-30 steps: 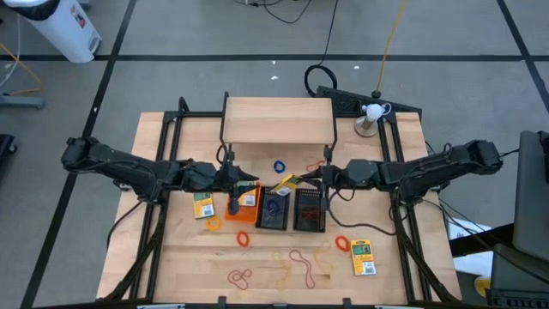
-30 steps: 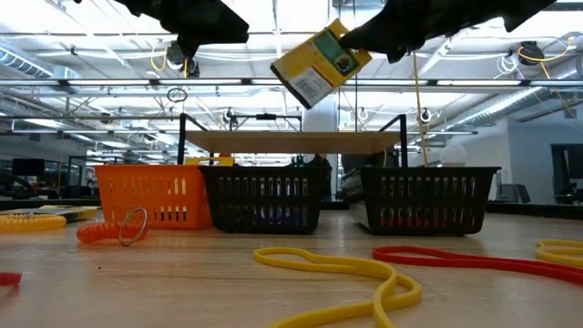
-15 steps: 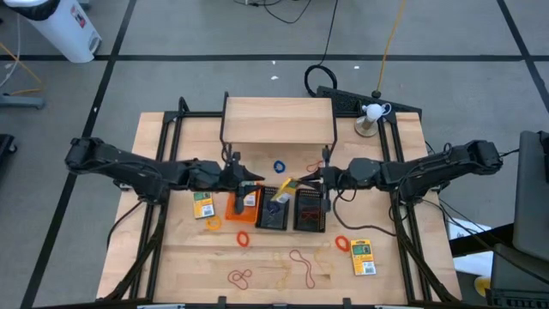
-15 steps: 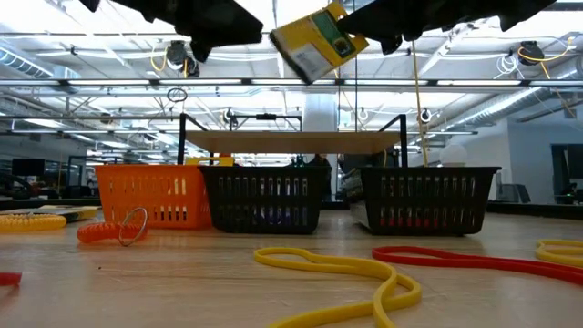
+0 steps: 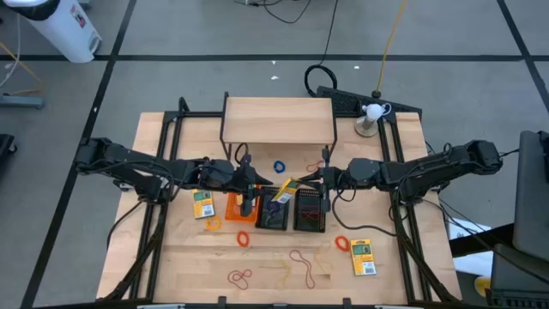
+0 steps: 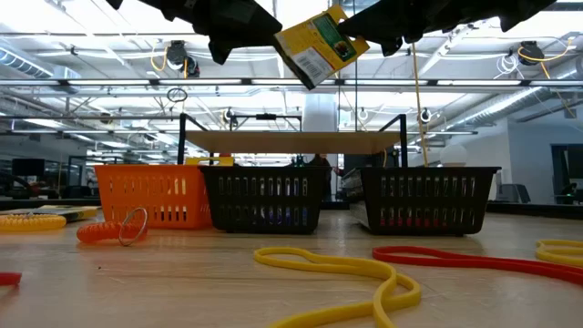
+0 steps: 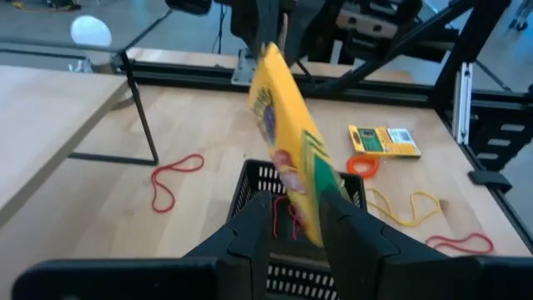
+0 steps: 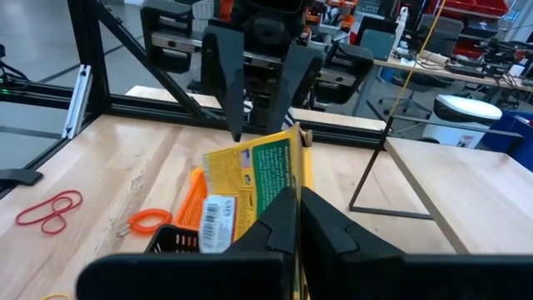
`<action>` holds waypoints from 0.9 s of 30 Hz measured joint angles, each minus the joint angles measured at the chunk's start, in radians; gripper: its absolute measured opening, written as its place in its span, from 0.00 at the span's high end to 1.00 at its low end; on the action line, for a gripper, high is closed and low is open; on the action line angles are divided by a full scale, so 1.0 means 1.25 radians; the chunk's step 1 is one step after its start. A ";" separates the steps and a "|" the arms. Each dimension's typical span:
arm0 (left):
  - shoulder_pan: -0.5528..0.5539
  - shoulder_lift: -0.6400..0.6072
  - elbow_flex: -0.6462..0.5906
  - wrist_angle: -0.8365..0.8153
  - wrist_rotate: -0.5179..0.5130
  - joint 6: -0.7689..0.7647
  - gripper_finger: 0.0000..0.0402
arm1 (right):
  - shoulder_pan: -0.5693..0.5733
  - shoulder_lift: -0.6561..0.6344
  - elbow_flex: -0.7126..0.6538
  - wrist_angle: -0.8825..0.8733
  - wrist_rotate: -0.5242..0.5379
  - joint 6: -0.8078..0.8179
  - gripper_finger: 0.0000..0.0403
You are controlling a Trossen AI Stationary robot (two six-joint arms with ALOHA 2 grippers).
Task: Pick & Place Office Desk Supplies
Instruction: Put the crayons box into the orange bin
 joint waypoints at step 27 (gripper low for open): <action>0.000 0.000 0.020 0.000 0.028 -0.039 0.67 | 0.000 0.000 0.000 0.009 0.001 -0.003 1.00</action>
